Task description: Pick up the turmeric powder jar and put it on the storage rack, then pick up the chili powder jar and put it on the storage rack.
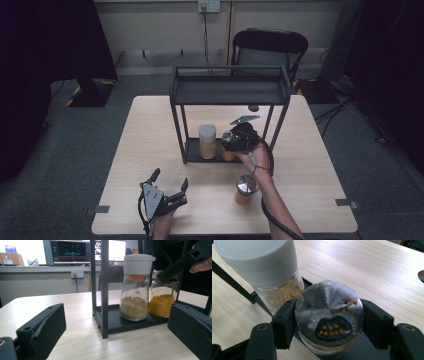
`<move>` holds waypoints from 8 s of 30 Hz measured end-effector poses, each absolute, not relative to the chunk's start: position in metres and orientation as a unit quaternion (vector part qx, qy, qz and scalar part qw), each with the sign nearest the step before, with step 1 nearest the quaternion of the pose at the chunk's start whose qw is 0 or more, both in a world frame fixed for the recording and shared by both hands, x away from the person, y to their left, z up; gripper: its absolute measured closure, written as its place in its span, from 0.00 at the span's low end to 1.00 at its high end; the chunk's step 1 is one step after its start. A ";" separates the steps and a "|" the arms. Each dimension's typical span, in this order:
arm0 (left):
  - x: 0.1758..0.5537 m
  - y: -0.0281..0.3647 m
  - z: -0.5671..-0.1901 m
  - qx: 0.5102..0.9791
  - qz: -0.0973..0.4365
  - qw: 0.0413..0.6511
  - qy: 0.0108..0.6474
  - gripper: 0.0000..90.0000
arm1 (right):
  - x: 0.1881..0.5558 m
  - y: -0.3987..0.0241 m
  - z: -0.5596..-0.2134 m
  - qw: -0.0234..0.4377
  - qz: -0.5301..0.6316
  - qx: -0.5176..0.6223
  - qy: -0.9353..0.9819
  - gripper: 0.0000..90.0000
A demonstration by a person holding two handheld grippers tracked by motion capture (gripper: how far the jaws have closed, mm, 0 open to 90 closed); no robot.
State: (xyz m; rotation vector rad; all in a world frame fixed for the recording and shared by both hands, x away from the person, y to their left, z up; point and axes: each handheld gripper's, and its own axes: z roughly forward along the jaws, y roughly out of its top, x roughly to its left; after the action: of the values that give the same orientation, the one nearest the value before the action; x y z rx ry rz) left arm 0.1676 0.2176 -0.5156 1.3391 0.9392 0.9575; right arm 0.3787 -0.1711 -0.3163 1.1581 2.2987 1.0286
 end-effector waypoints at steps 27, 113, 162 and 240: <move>0.168 0.218 -0.516 0.574 0.410 0.584 0.402 0.01 | 0.381 -0.174 -0.318 0.181 0.362 0.410 0.817 0.17; 0.168 0.217 -0.515 0.574 0.410 0.583 0.403 0.01 | 0.272 -0.232 -0.324 0.213 0.543 0.403 0.706 0.00; 0.168 0.217 -0.515 0.573 0.410 0.582 0.405 0.02 | 0.156 -0.242 -0.403 0.374 0.582 0.409 0.595 0.01; 0.168 0.217 -0.515 0.573 0.411 0.582 0.404 0.02 | 0.150 -0.253 -0.495 0.402 0.575 0.466 0.539 0.00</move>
State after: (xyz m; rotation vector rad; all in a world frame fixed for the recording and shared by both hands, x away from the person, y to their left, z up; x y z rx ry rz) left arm 0.1675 0.2168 -0.5153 1.3383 0.9445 0.9599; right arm 0.1499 -0.2526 -0.4945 1.1782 1.3628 1.4536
